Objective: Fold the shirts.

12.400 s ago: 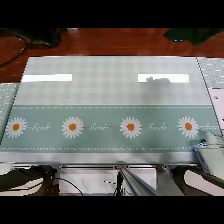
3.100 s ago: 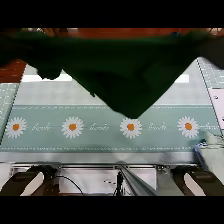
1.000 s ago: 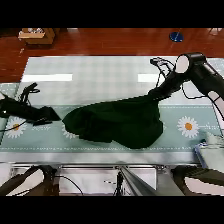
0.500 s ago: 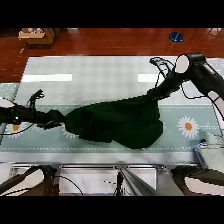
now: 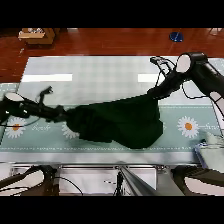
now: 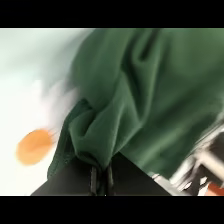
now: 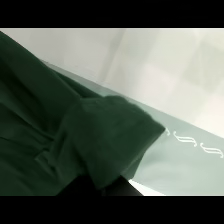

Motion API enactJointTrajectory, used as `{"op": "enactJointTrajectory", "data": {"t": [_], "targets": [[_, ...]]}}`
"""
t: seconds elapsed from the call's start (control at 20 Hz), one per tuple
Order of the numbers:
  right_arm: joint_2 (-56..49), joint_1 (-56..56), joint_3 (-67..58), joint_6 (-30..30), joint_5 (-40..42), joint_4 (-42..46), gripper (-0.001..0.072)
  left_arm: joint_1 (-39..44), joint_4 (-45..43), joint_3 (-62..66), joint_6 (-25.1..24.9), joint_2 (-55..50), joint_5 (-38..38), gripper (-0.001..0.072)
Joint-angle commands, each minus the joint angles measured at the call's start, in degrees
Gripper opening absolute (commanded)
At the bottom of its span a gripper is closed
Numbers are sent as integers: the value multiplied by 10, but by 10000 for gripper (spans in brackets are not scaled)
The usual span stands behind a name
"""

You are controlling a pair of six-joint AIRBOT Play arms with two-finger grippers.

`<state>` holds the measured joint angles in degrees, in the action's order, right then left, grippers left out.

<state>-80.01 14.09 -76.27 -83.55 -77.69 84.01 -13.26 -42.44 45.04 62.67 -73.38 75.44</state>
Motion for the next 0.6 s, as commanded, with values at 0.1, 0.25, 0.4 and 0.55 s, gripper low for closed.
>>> {"op": "enactJointTrajectory", "data": {"t": [0.1, 0.25, 0.4, 0.55], "targets": [[72, 0, -75, 0, -12, 6, 26, -45, 64, 201, 52, 102, 105, 34], [132, 0, -160, 0, -13, 9, 27, -50, 64, 334, 99, 133, 143, 35], [183, 0, -250, 0, -20, 42, 26, -50, 64, 470, 138, 142, 183, 34], [219, 0, -334, -7, -38, 71, 26, -50, 62, 615, 176, 143, 221, 35]]}}
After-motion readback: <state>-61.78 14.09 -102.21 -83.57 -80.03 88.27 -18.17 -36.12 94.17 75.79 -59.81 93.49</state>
